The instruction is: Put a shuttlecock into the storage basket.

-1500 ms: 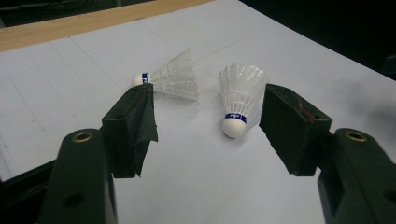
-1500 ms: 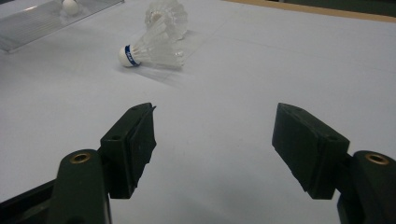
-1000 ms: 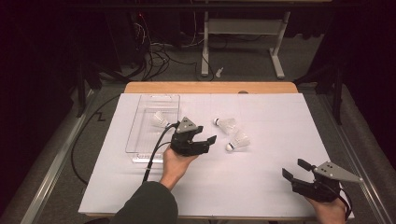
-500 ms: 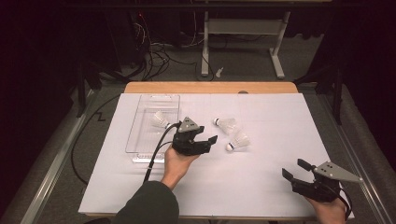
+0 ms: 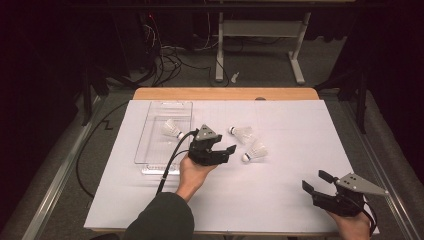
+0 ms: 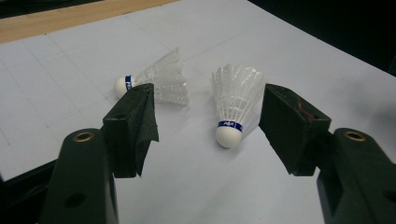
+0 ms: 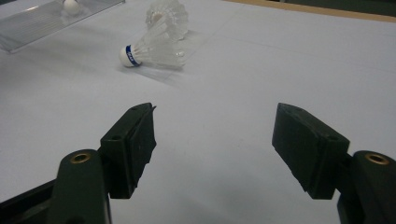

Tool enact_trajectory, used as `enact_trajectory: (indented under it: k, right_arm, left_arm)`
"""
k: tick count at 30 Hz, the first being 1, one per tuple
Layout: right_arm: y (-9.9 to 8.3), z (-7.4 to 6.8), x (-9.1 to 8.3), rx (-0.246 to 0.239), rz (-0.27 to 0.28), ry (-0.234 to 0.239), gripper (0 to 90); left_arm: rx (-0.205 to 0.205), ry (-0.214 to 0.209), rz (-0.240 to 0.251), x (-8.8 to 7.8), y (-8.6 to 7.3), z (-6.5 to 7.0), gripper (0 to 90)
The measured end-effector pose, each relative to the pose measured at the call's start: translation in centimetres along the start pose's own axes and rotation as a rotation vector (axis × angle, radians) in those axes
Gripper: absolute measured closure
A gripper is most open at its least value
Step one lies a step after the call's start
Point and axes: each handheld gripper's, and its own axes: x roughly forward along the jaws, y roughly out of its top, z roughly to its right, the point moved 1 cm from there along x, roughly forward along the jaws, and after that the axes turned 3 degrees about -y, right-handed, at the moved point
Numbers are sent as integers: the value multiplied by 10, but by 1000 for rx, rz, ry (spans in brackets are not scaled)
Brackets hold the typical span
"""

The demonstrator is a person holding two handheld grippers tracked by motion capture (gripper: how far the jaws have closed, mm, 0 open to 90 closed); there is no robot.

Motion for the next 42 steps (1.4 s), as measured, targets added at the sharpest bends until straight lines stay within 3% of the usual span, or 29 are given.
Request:
enact_trajectory:
  k: [26,42]
  right_arm:
    - [0,0,0,-1,0,3,305]
    - [0,0,0,-2,0,5,305]
  left_arm:
    - [6,-27,-12,19,6,8,368]
    - [35,-45,-39,35,12,18,368]
